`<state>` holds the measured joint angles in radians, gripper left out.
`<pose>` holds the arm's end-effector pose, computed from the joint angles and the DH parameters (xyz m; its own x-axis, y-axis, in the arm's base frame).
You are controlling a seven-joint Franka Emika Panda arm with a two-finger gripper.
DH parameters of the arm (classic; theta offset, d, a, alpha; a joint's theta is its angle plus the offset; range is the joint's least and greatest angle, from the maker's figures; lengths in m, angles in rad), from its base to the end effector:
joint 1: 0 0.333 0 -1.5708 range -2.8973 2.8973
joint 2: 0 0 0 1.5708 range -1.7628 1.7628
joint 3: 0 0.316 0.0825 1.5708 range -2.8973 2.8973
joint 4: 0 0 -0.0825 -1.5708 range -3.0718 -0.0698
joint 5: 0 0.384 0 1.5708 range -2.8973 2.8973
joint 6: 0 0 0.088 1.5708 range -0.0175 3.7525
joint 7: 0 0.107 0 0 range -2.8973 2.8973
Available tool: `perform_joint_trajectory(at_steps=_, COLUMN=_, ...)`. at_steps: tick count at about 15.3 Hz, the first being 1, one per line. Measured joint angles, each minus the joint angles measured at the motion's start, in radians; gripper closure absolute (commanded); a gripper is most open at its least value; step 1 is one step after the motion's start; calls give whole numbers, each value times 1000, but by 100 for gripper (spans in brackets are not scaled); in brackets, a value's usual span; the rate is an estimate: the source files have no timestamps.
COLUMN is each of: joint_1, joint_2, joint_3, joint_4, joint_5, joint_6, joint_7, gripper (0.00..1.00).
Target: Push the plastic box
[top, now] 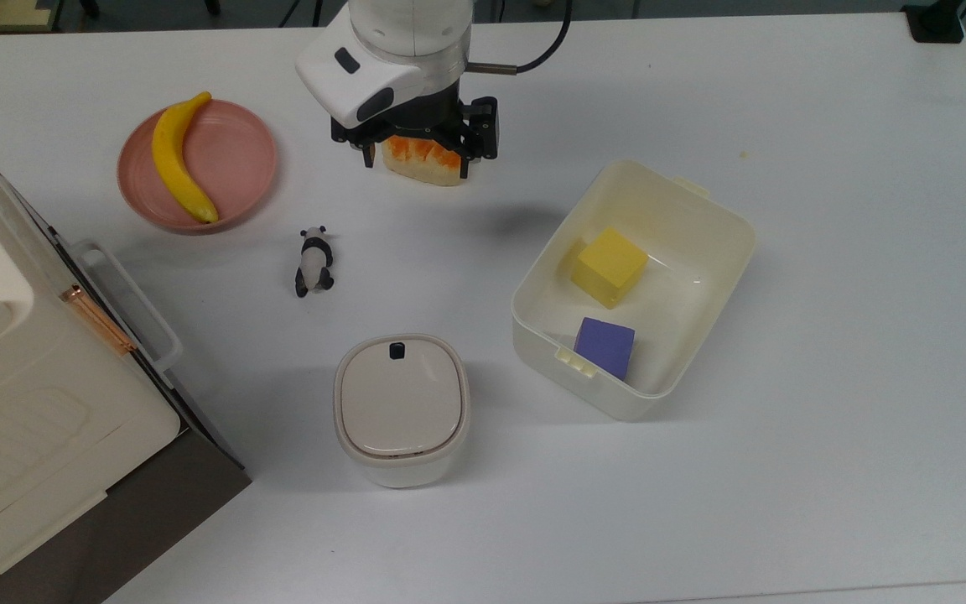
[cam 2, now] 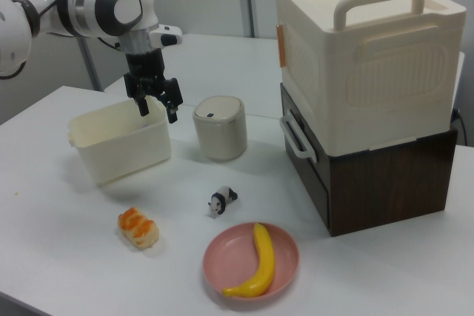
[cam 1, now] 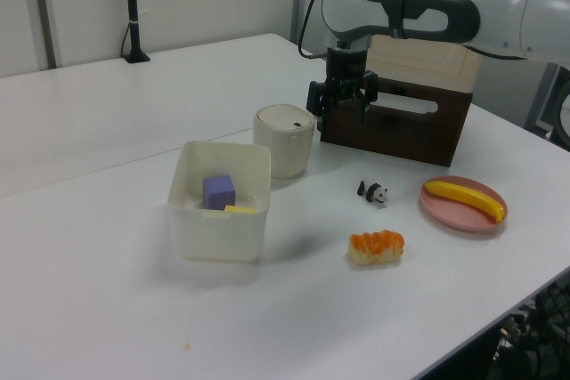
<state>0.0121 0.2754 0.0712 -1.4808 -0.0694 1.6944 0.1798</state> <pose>0.6378 0.0414 0.5132 0.9947 -0.0892 -0.0515 -0.0861 -0.9945 0.0590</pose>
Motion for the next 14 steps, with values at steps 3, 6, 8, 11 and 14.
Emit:
perform_joint_trajectory(at_steps=3, joint_1=8, joint_2=2, joint_3=11, joint_4=0, joint_5=0, joint_6=16, joint_7=1, gripper=0)
perform_joint_trajectory(at_steps=6, joint_1=13, joint_2=3, joint_3=13, joint_4=0, joint_5=0, joint_6=18, joint_7=1, gripper=0)
perform_joint_trajectory(at_steps=8, joint_1=13, joint_2=3, joint_3=12, joint_4=0, joint_5=0, joint_6=18, joint_7=1, gripper=0)
perform_joint_trajectory(at_steps=11, joint_1=13, joint_2=3, joint_3=12, joint_4=0, joint_5=0, joint_6=18, joint_7=1, gripper=0)
perform_joint_trajectory(at_steps=14, joint_1=10, joint_2=1, joint_3=9, joint_4=1, joint_5=0, joint_6=18, joint_7=1, gripper=0)
